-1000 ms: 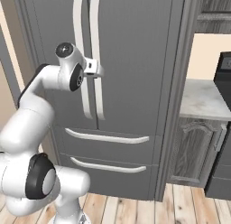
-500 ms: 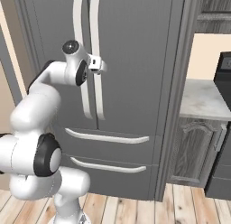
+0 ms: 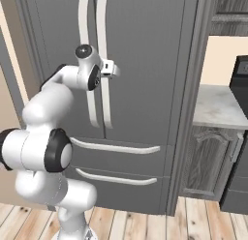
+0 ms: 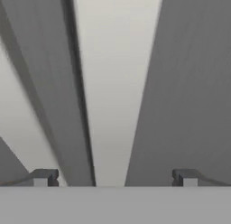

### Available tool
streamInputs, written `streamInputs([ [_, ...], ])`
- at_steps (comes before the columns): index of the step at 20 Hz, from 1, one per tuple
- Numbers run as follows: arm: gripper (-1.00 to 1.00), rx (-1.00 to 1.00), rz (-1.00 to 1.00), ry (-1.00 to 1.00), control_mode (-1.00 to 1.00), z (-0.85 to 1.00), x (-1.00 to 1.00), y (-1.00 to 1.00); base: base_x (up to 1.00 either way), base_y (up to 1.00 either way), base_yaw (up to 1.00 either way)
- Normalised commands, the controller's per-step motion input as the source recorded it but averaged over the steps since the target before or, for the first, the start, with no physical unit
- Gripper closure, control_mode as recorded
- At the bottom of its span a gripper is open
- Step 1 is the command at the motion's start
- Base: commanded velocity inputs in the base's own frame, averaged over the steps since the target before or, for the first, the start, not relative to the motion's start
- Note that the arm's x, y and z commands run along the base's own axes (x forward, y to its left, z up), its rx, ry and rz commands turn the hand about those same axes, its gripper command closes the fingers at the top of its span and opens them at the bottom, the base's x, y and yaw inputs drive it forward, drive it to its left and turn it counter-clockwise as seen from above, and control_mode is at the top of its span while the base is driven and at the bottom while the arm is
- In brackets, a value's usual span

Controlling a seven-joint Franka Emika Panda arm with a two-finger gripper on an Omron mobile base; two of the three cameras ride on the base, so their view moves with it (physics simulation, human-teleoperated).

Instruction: There is a bowl on the dining counter. Grab a lemon wedge from the fridge and place it in the bowl. Then get the liquor bottle and glass cup from the cabinet and place them next to the bowl.

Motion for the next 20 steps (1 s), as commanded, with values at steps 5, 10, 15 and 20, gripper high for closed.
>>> streamInputs([
  [5,-1.00,0.00,0.00,0.00,-1.00,-0.12,0.49,-0.01,0.00,0.00,0.00],
  [10,-1.00,0.00,0.00,0.00,-1.00,-0.17,0.54,0.00,0.00,0.00,0.00],
  [15,-1.00,0.00,0.00,0.00,-1.00,-0.22,0.41,0.00,0.00,0.00,0.00],
  [20,1.00,0.00,0.00,0.00,-1.00,-0.27,0.38,0.00,0.00,0.00,0.00],
])
